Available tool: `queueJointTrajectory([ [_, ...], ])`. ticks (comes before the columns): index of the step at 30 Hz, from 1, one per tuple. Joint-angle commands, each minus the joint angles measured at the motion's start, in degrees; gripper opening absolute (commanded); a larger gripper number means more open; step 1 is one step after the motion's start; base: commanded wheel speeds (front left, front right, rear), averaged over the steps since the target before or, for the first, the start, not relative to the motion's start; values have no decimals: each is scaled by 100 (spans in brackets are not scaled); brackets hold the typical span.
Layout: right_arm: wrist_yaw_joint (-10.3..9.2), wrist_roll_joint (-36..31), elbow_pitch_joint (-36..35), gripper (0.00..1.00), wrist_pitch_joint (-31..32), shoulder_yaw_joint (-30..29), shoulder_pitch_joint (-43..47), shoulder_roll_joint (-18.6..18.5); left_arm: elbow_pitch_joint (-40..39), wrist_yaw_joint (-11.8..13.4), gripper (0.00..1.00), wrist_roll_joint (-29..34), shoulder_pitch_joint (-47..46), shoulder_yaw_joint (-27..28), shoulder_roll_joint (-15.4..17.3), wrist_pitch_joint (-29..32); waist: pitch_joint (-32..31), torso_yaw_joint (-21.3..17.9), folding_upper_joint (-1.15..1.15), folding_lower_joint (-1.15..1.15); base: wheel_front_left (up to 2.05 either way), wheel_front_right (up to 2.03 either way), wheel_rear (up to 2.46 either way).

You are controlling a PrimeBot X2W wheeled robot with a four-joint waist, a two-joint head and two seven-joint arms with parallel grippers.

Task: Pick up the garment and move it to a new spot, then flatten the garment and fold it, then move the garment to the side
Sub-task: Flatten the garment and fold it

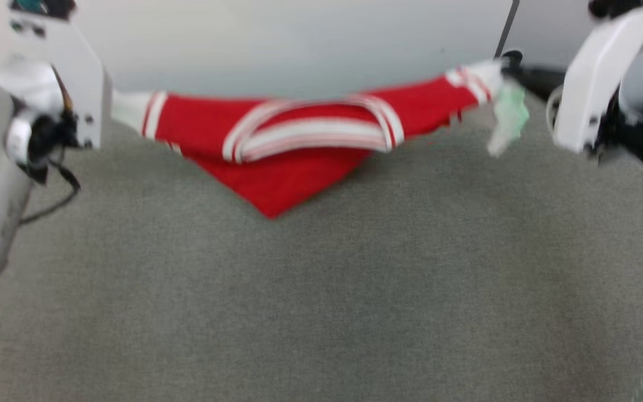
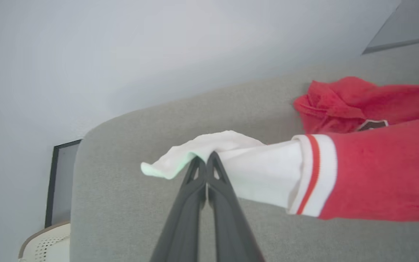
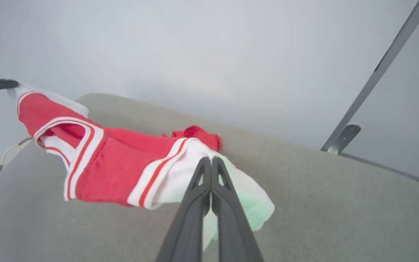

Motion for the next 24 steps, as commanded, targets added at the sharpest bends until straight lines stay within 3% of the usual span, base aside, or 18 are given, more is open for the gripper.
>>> queueJointTrajectory([
  [1, 19, -84, 245, 0, -177, 40, -322, 85, 121, 72, 0, 30, -198, 41, -82, -67, -83, 11, 0, 0, 0, 0, 0],
  [14, 19, -1074, 2874, 0, -2897, 493, -2287, 975, 1120, 118, 0, 259, -1378, 150, -761, -1267, -194, -71, 0, 0, 0, 0, 0],
  [18, 19, -1054, 3517, 0, -3289, 590, -2652, 1212, 1480, 213, 0, 361, -1687, 147, -900, -1643, -136, -77, 0, 0, 0, 0, 0],
  [24, 19, -939, 4038, 0, -3641, 634, -3055, 1273, 1808, 325, 0, 394, -2095, 207, -1107, -2026, 144, -35, 0, 0, 0, 0, 0],
])
